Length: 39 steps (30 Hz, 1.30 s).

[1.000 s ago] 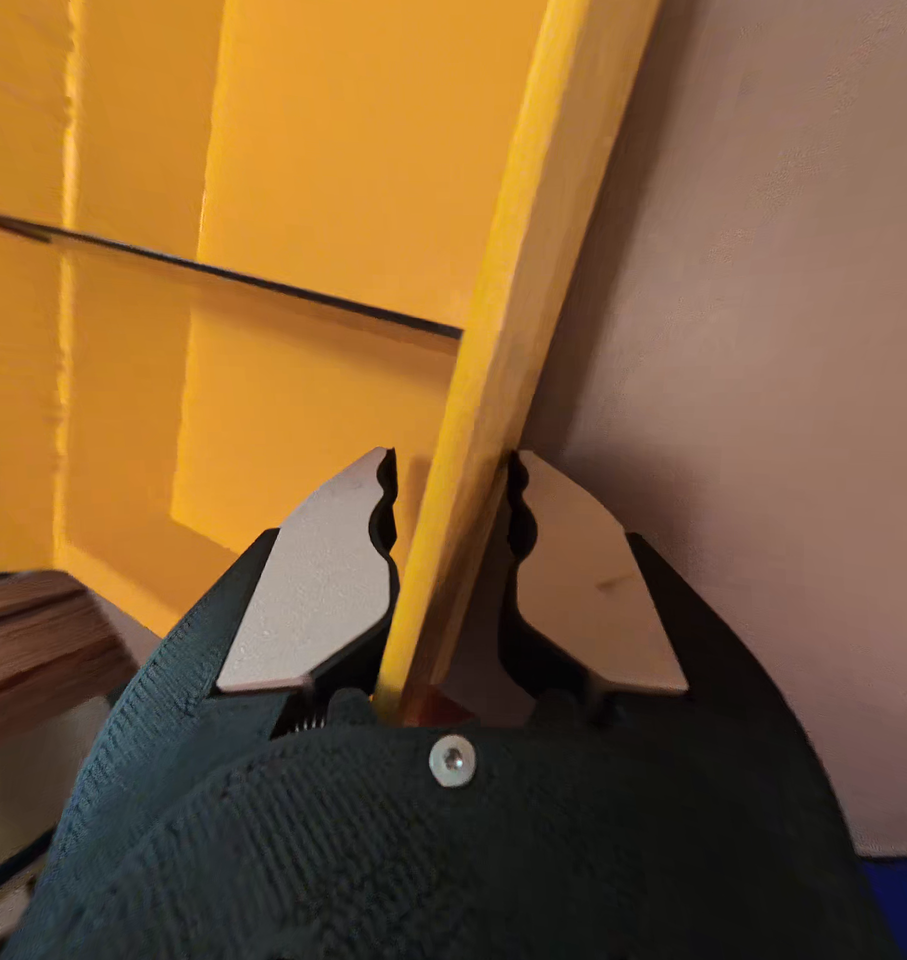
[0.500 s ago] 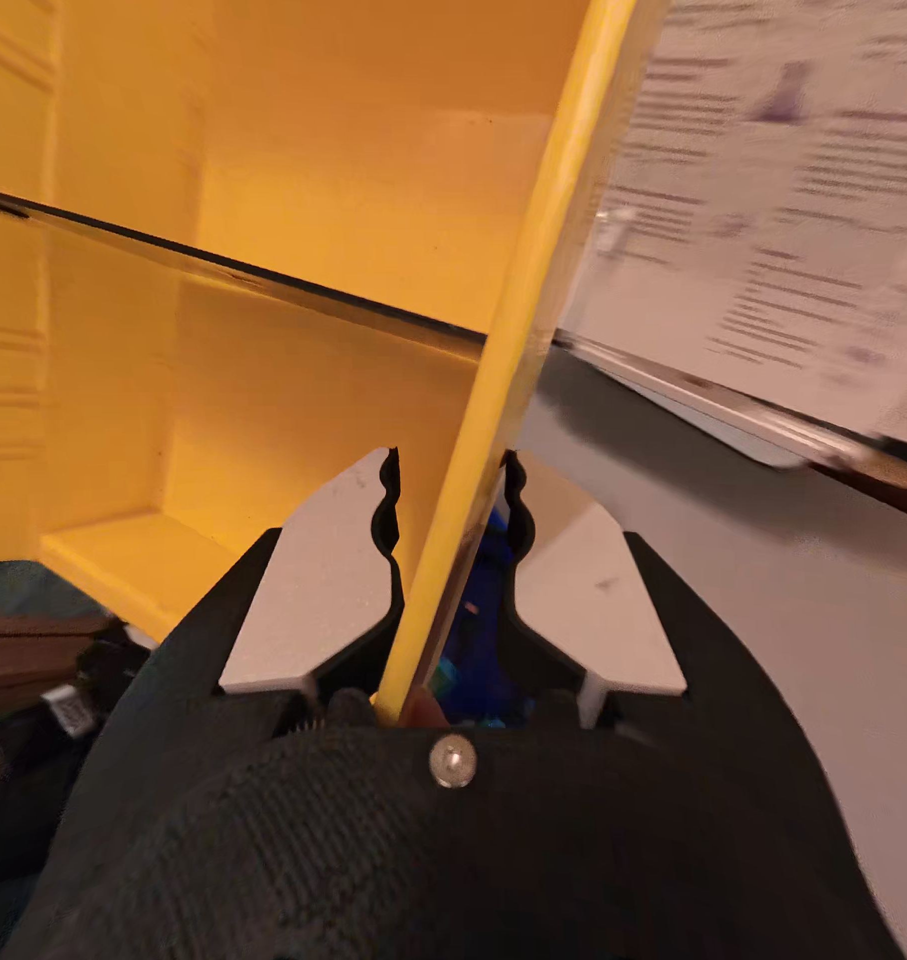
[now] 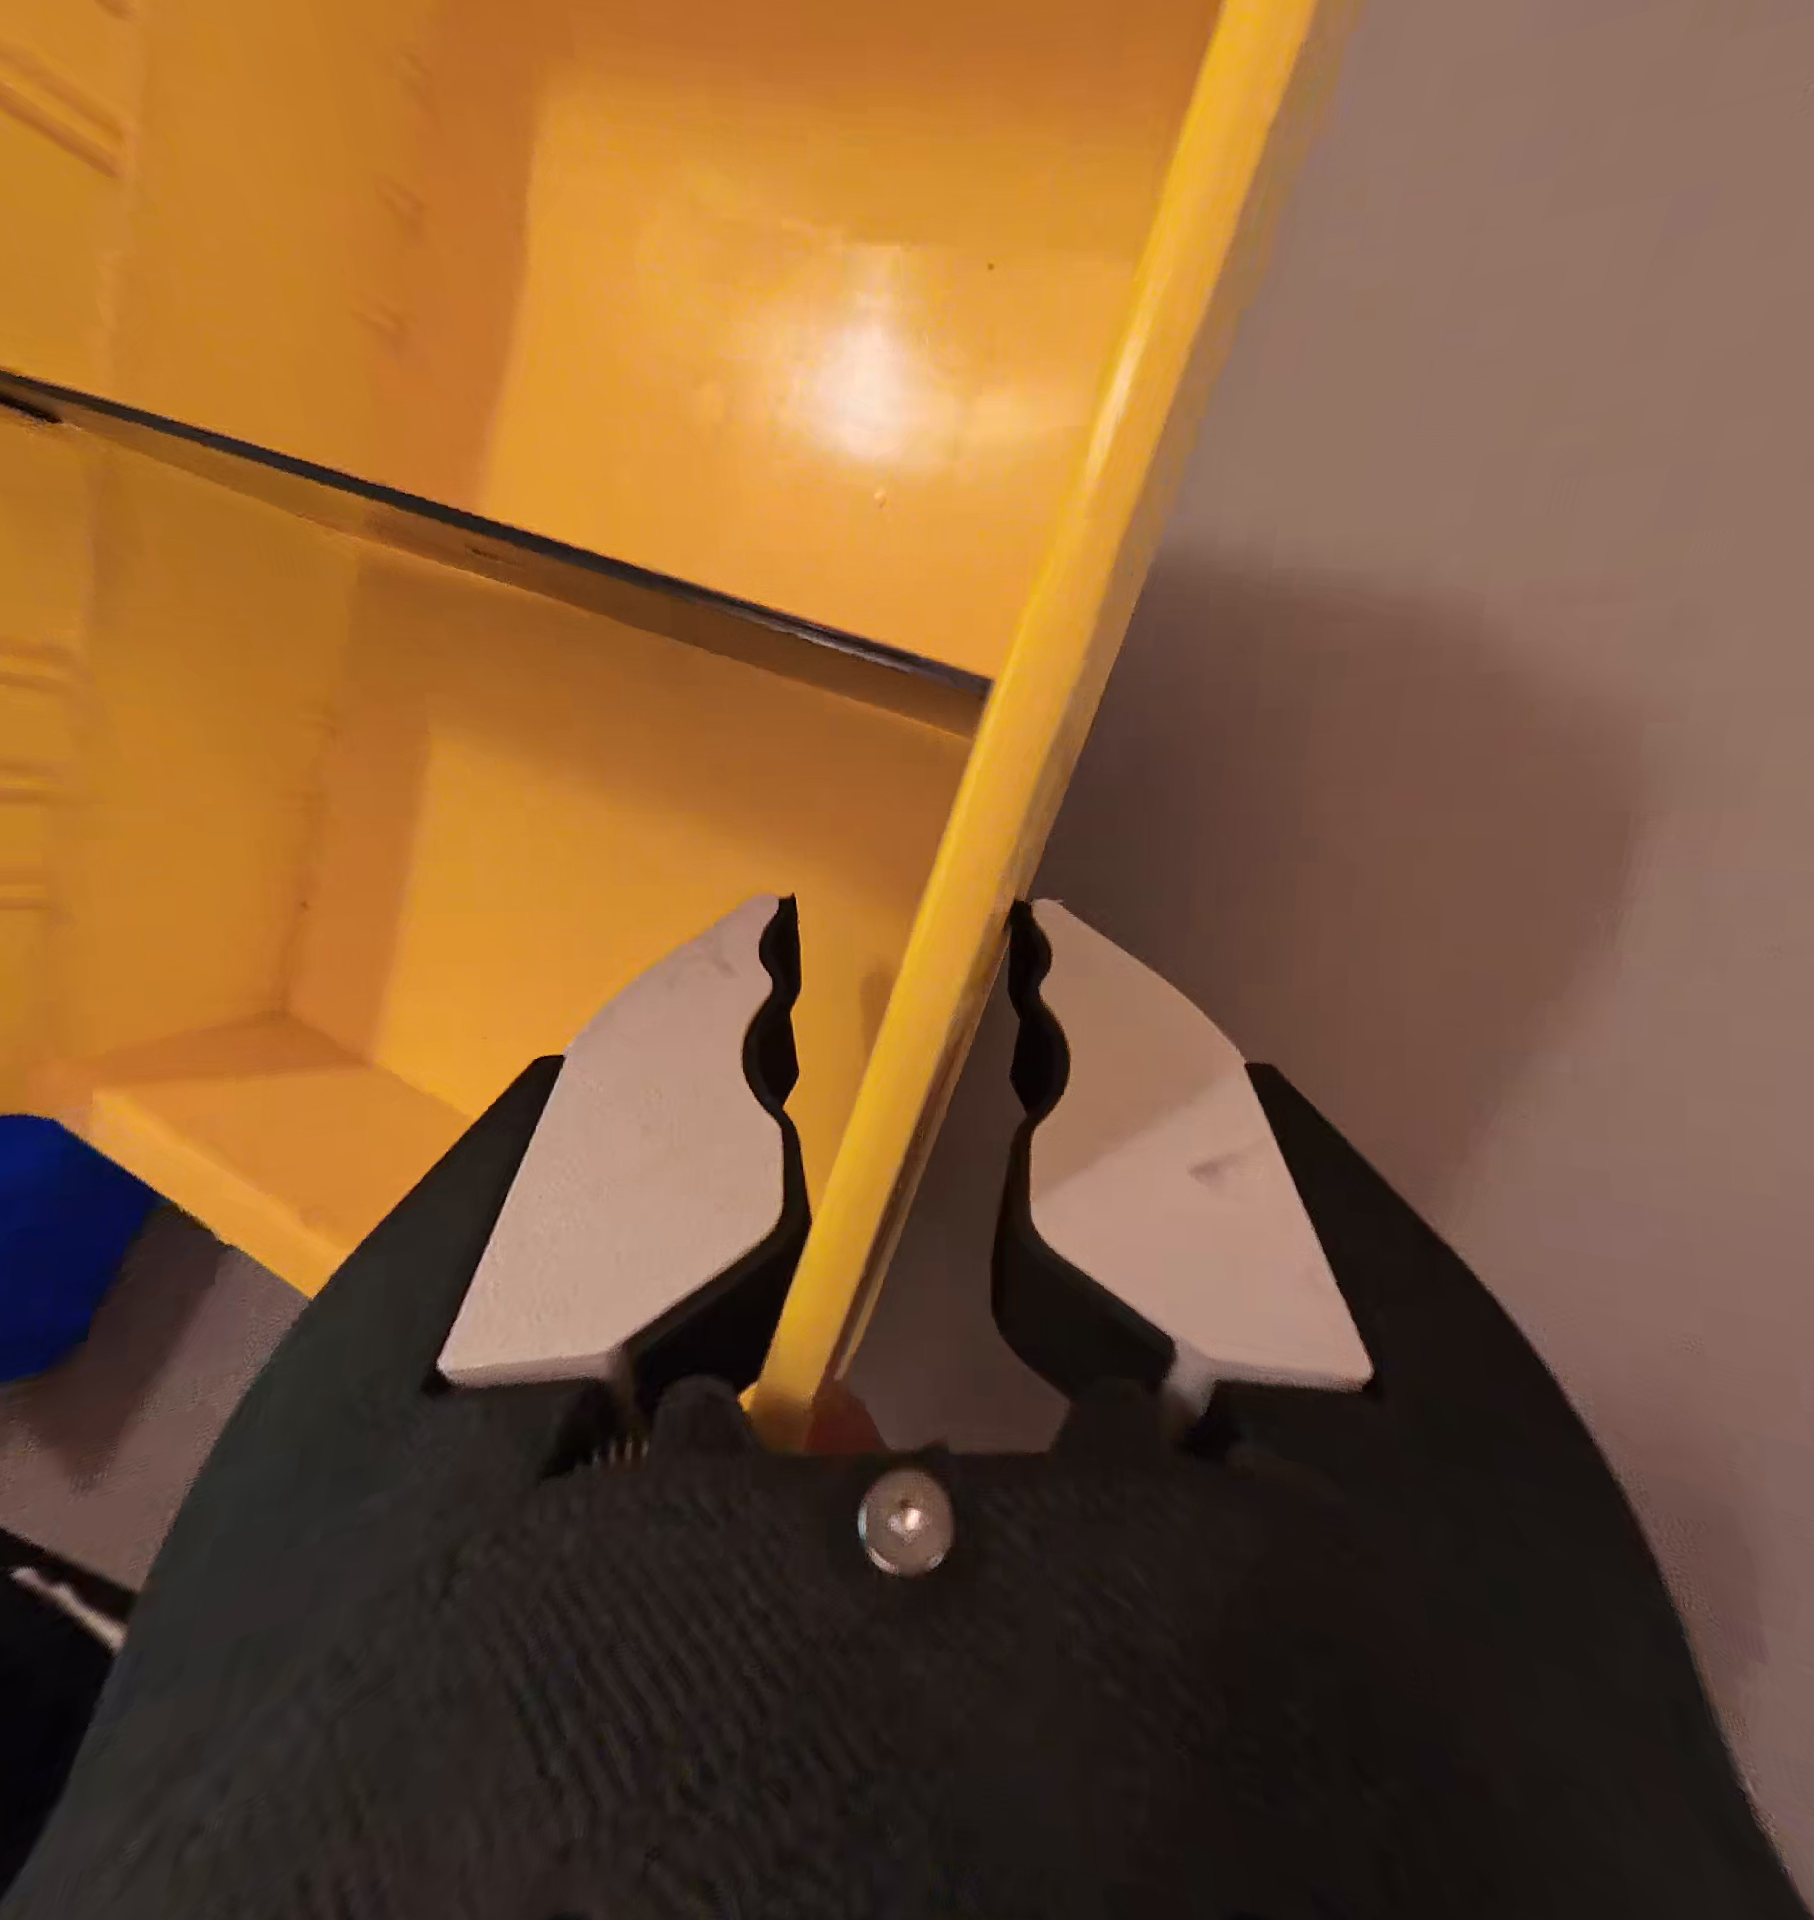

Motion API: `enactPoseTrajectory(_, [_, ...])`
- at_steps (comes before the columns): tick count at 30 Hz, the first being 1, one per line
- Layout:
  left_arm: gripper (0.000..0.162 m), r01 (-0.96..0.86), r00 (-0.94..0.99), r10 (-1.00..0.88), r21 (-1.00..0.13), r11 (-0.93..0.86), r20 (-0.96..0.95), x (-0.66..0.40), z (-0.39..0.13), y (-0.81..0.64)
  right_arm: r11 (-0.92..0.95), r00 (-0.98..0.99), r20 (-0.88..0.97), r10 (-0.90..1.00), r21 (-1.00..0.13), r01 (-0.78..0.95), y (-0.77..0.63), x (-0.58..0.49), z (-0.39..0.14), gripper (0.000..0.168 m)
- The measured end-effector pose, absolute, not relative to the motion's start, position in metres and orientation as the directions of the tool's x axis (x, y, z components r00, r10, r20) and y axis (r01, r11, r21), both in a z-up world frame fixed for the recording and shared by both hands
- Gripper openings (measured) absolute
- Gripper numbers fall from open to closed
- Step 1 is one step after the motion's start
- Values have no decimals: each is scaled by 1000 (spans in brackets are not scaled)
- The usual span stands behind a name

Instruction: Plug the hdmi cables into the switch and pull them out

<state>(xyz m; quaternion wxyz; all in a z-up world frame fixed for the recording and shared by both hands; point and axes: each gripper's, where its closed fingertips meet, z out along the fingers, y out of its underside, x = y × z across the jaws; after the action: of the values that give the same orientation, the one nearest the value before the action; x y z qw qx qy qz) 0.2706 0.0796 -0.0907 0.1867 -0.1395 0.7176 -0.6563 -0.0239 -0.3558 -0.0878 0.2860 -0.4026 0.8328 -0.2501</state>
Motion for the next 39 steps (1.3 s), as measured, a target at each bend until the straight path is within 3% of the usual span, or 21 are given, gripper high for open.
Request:
enactPoseTrajectory(1, [4, 61, -901, -421, -991, 116, -105, 267, -91, 77, 560, -525, -275, -805, -643, -522, -363, -32, -93, 39])
enactPoseTrajectory(7, [0, 278, -733, -513, -885, 373, -447, 312, -91, 96, 623, -562, -297, -772, -531, -574, -389, -50, -144, 40])
enactPoseTrajectory(12, [0, 5, -711, -679, -967, 253, -181, 382, -90, 150, 633, -541, -330, -773, -440, -637, -406, -46, -174, 40])
enactPoseTrajectory(14, [0, 5, -614, -752, -955, 298, -238, 413, -91, 180, 616, -523, -326, -787, -451, -646, -416, -39, -174, 40])
enactPoseTrajectory(16, [0, -98, -526, -773, -878, 469, -354, 443, -120, 215, 562, -492, -276, -826, -474, -677, -427, -31, -174, 39])
enactPoseTrajectory(18, [0, -196, -577, -784, -893, 406, -230, 450, -144, 222, 539, -472, -264, -841, -493, -683, -436, -19, -173, 40])
enactPoseTrajectory(21, [0, 4, -581, -794, -976, 216, -178, 445, -89, 222, 481, -433, -220, -874, -517, -708, -446, -5, -172, 40])
enactPoseTrajectory(23, [0, 153, -676, -718, -985, 84, -166, 430, -43, 209, 444, -412, -188, -892, -542, -713, -454, 2, -171, 43])
enactPoseTrajectory(25, [5, 127, -854, -506, -992, 24, -122, 409, -24, 180, 449, -427, -174, -887, -542, -711, -460, 5, -171, 45])
enactPoseTrajectory(27, [25, 45, -947, -310, -989, 142, -88, 398, -37, 156, 452, -465, -126, -876, -547, -704, -467, 4, -171, 54])
enactPoseTrajectory(29, [53, 31, -968, -226, -945, 327, -110, 400, -66, 141, 424, -493, -39, -869, -573, -701, -476, 0, -167, 65])
enactPoseTrajectory(31, [47, 32, -971, -194, -881, 471, -139, 408, -97, 133, 357, -490, 42, -871, -632, -688, -479, 0, -149, 89])
enactPoseTrajectory(32, [45, 27, -980, -153, -844, 536, -129, 406, -113, 131, 318, -498, 91, -862, -669, -672, -482, -2, -136, 92])
enactPoseTrajectory(35, [43, 57, -970, -160, -810, 584, -184, 414, -131, 125, 195, -562, 226, -795, -783, -590, -484, -11, -83, 96])
enactPoseTrajectory(39, [32, 26, -971, -186, -835, 550, -153, 420, -129, 125, 123, -538, 119, -835, -911, -393, -436, 5, -29, 88])
